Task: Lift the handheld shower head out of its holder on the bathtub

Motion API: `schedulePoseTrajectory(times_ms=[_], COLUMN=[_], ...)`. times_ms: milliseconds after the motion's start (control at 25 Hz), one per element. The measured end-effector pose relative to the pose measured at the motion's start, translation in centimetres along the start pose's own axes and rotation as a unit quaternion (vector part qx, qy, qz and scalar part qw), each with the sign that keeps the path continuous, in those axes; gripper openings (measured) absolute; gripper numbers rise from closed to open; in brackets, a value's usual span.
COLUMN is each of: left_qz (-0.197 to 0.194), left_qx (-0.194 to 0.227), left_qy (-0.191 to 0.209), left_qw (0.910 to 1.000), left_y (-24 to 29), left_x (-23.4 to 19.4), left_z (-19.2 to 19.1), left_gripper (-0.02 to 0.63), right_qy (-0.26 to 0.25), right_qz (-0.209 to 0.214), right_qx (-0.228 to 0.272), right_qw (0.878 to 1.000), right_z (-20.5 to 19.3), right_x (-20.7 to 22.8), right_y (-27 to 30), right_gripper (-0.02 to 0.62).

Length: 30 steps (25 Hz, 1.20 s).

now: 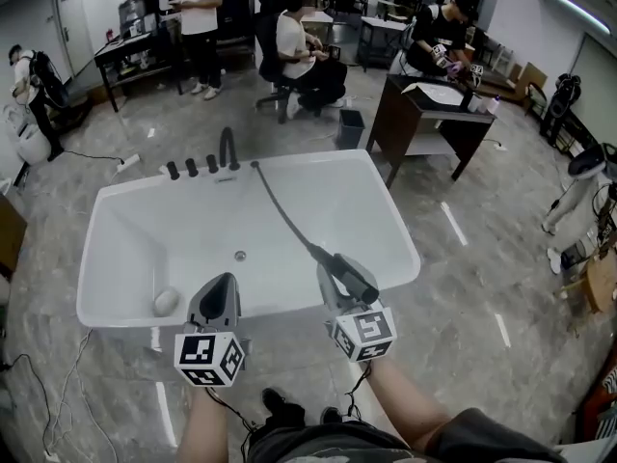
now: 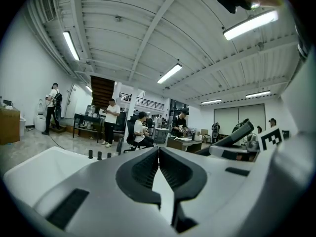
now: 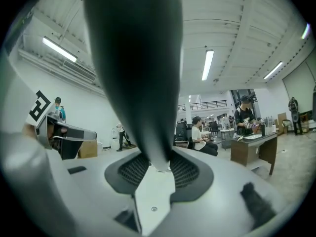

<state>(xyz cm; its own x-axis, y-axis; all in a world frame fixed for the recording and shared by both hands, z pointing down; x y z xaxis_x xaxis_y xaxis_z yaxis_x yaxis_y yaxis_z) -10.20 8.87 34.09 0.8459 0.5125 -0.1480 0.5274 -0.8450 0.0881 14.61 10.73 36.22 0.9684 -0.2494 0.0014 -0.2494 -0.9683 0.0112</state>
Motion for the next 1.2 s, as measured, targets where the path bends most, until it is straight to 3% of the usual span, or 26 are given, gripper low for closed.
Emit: schedulePoseTrajectory(times_ms=[520,1200], left_qz=[0.016,0.017], left_qx=[-0.006,-0.017], left_qy=[-0.012,-0.007], left_qw=[0.9998,0.9997], left_y=[-4.5,-5.5], left_x=[7.0,6.7], left_z=[-1.8,-2.5], left_gripper=[0.015,0.015], right_qy=[-0.004,-0.008], right_qz=[0.033,0.042], right_qx=[-0.019,-0.043], right_qw=[0.999,0.998], right_z=[-1.0,-2.4], right_x=[0.5,-0.8], right_y=[-7.2,-6.4], right_gripper=[0.14,0.14])
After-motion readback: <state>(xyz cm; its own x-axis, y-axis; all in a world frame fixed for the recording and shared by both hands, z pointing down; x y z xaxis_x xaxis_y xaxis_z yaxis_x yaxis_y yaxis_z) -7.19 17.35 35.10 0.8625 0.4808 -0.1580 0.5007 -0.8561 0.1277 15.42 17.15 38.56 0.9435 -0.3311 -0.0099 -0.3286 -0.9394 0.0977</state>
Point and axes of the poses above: the fingertips, and each gripper's own axes: y forward along the fingers, x to its right, z out of its top, the point moved 8 cm from there along -y, backward along the fingers, and after that the axes turned 2 degrees about x, right-handed, at the moved point
